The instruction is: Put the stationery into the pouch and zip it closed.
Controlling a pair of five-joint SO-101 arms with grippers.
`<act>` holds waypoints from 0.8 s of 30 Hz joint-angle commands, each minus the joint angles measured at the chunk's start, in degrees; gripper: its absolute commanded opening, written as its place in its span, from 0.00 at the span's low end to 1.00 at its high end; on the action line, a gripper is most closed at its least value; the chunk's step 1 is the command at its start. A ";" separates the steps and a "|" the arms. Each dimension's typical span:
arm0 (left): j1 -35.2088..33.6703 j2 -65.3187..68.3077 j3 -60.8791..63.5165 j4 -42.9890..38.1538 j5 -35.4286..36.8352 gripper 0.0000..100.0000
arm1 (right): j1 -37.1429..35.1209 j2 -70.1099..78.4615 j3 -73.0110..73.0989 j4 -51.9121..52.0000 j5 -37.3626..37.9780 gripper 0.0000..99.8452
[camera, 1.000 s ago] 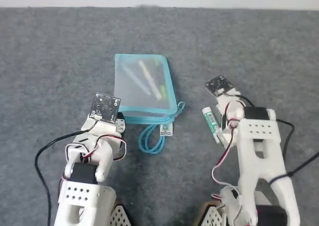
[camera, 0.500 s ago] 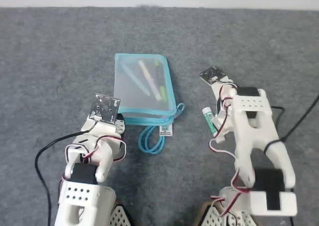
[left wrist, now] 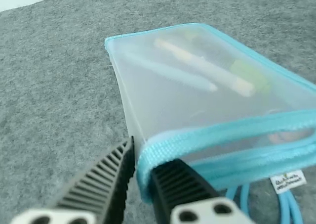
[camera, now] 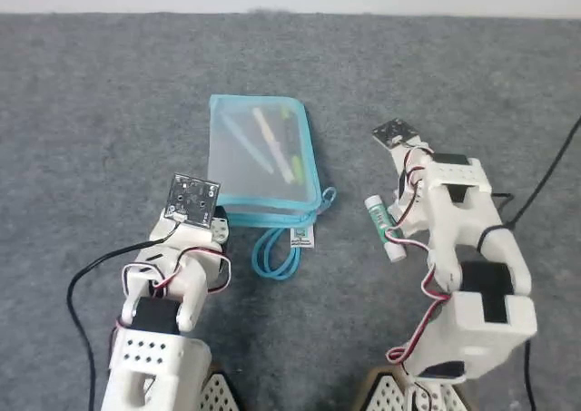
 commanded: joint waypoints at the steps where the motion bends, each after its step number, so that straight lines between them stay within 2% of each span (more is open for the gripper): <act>1: -0.09 -1.41 -0.92 -2.37 0.88 0.01 | 1.36 1.19 -4.13 -0.92 0.79 0.24; 3: -0.09 -1.41 -0.92 -2.37 0.88 0.01 | 1.36 2.42 -4.22 -0.92 0.79 0.22; 8: -0.09 -1.41 -0.92 -2.37 0.88 0.01 | 1.36 3.12 -4.22 -0.48 0.70 0.08; 12: -0.09 -1.41 -0.92 -2.37 0.88 0.01 | 1.80 2.95 -4.22 0.75 0.44 0.01; 16: -0.09 -1.41 -0.92 -2.37 0.88 0.01 | 2.33 0.57 -4.31 4.26 0.00 0.01; 20: -0.09 -1.41 -0.84 -2.81 0.88 0.01 | 1.36 -8.92 -4.31 11.30 -3.96 0.01; 24: -0.09 -1.41 0.40 -5.19 0.88 0.01 | -4.26 -23.87 -3.96 20.44 -6.59 0.01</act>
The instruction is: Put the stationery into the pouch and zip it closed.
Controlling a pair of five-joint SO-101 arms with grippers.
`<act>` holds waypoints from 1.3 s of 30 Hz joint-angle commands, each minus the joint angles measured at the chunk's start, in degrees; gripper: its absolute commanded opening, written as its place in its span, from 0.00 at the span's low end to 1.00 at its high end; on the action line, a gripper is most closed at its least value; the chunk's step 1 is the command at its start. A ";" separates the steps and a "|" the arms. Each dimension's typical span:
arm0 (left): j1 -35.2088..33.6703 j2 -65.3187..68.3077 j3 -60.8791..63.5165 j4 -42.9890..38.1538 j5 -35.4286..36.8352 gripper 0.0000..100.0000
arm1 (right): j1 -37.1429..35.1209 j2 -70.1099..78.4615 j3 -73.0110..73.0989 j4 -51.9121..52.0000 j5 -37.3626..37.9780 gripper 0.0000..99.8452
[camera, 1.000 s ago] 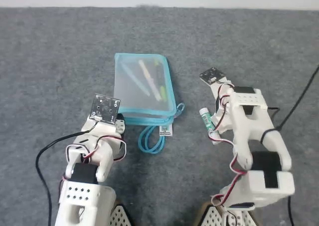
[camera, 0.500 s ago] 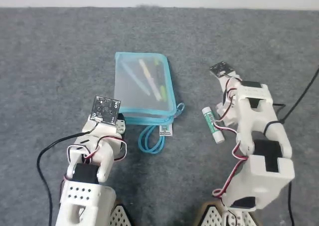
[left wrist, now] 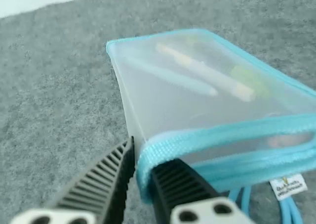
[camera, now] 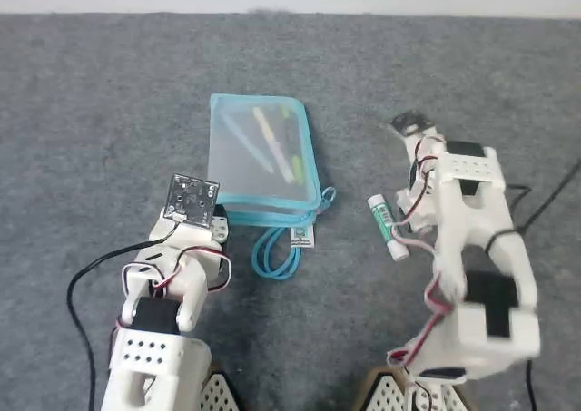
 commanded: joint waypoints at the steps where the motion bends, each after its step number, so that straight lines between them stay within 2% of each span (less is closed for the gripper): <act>1: -0.09 -1.41 0.40 -4.04 0.88 0.01 | -6.11 -16.84 -0.44 8.66 -2.20 0.01; 7: -0.09 -1.41 0.40 -4.04 0.88 0.01 | -21.32 -31.69 -0.44 18.59 -2.20 0.01; 12: -0.09 -1.41 0.31 -4.04 0.88 0.01 | -33.80 -31.69 -0.35 19.21 -5.89 0.01; 16: -0.18 -1.41 0.31 -4.04 0.88 0.01 | -39.60 -26.86 -0.62 17.10 -8.35 0.01; 25: -0.18 -1.41 0.31 -4.04 0.88 0.01 | -40.57 -13.05 -2.55 8.48 -11.25 0.01; 32: -0.09 -1.41 0.31 -3.96 0.88 0.01 | -40.48 -4.79 -16.26 8.48 -17.58 0.01; 39: 0.44 -1.41 0.31 -3.96 0.88 0.01 | -40.84 5.23 -28.13 10.33 -17.85 0.01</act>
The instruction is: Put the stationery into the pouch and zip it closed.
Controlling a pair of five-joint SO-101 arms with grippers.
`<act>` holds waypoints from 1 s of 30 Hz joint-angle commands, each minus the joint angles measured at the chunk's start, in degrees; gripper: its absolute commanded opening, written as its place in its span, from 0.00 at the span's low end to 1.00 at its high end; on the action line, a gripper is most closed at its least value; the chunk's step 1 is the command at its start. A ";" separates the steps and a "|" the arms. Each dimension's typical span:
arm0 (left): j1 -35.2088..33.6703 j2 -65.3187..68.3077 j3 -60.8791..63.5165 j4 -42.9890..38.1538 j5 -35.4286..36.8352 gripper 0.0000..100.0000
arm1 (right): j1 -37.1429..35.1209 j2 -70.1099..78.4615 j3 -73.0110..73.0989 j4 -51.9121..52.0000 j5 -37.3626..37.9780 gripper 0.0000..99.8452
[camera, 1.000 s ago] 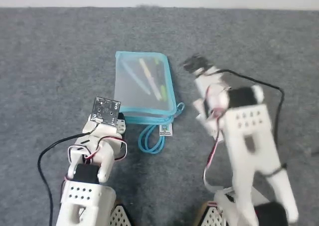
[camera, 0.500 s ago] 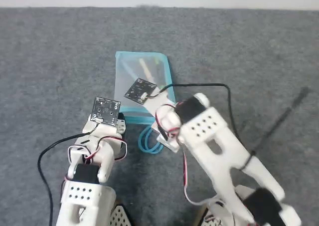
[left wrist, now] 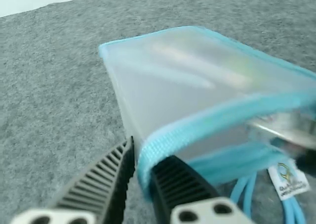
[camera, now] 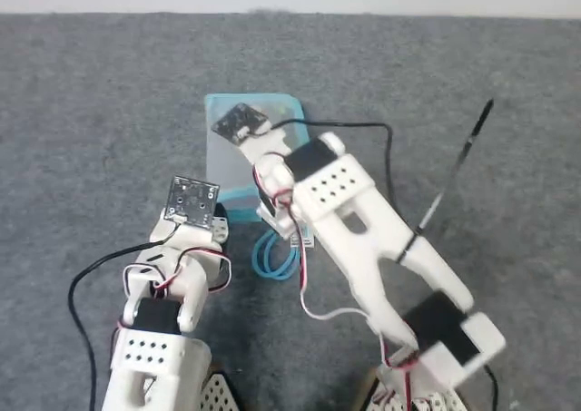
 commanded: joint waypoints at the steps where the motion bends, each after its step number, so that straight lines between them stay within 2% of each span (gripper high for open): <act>1: 0.44 -1.41 -1.27 -2.20 0.70 0.01 | -0.66 2.51 -7.74 -0.40 -0.88 0.01; 12: 0.44 -1.41 -1.27 -2.20 0.70 0.01 | -2.68 7.52 -12.48 -9.01 -1.05 0.02; 17: 0.35 -1.41 -1.27 -2.20 0.70 0.01 | -4.70 7.52 -12.31 -8.48 1.49 0.23; 19: 0.35 -1.41 -1.27 -2.20 0.70 0.01 | -4.70 7.52 -12.22 -8.40 1.93 0.27; 25: 0.18 -1.41 -1.27 -2.20 0.70 0.01 | -3.03 5.49 -12.22 -6.11 2.20 0.26; 30: -0.09 -1.41 -1.27 -2.20 0.70 0.01 | 1.36 -1.45 -12.04 -0.57 2.11 0.26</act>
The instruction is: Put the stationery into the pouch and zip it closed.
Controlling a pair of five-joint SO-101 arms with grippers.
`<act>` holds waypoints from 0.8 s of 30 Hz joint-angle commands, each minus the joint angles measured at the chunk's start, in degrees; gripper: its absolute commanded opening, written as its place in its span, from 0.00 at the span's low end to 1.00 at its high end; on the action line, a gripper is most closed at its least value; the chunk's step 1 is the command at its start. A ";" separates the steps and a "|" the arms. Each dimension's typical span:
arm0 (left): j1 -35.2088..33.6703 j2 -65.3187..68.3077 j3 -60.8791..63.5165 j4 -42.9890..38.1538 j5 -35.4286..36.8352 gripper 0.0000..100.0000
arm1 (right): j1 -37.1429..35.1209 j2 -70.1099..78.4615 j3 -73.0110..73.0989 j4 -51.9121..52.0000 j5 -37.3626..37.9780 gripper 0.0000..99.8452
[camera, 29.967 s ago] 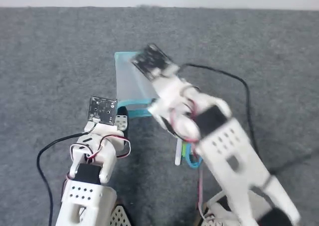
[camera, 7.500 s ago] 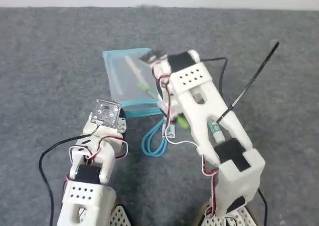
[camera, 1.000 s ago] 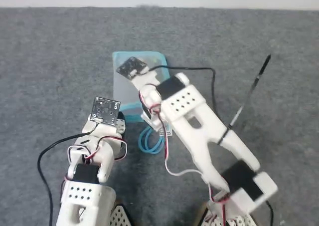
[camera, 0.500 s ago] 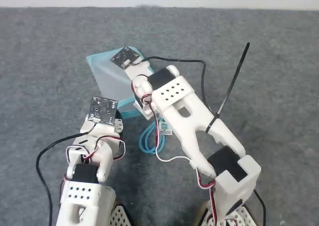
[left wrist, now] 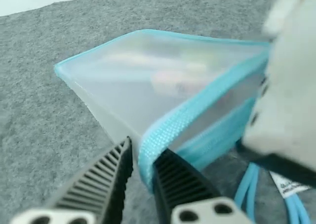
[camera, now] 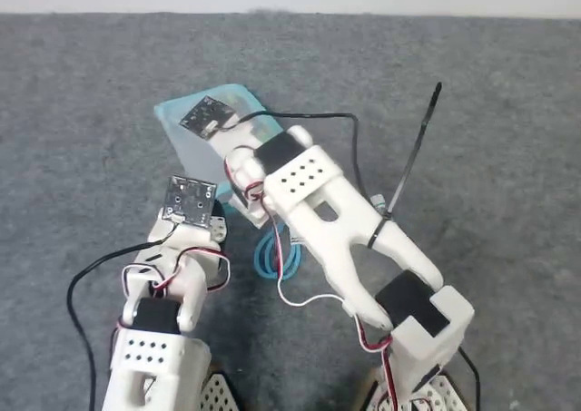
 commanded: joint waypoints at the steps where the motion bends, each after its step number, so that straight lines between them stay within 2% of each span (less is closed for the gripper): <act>1: 0.09 -1.41 -1.27 -2.20 0.35 0.01 | 4.79 -9.01 -3.25 3.03 1.67 0.26; 4: 0.09 -1.41 -1.36 -2.20 0.35 0.01 | 7.08 -15.16 2.37 2.68 1.93 0.26; 8: 0.00 -1.41 -1.63 -1.67 0.62 0.01 | 9.54 -26.15 17.32 -2.42 4.40 0.26; 15: 0.00 -1.49 -9.27 9.14 1.93 0.01 | 18.07 -45.58 47.74 -15.25 5.36 0.26; 17: -3.43 -1.49 -10.07 8.79 5.71 0.01 | 20.79 -47.69 52.48 -15.43 6.86 0.26; 21: -18.55 -1.32 -9.98 2.99 13.01 0.01 | 27.74 -46.73 57.32 -16.04 7.38 0.26; 23: -18.11 -0.97 -9.98 3.34 14.33 0.01 | 30.20 -44.97 57.76 -16.92 7.38 0.26; 24: -14.33 -0.97 -9.54 4.75 12.40 0.01 | 30.81 -43.91 57.76 -17.45 7.38 0.26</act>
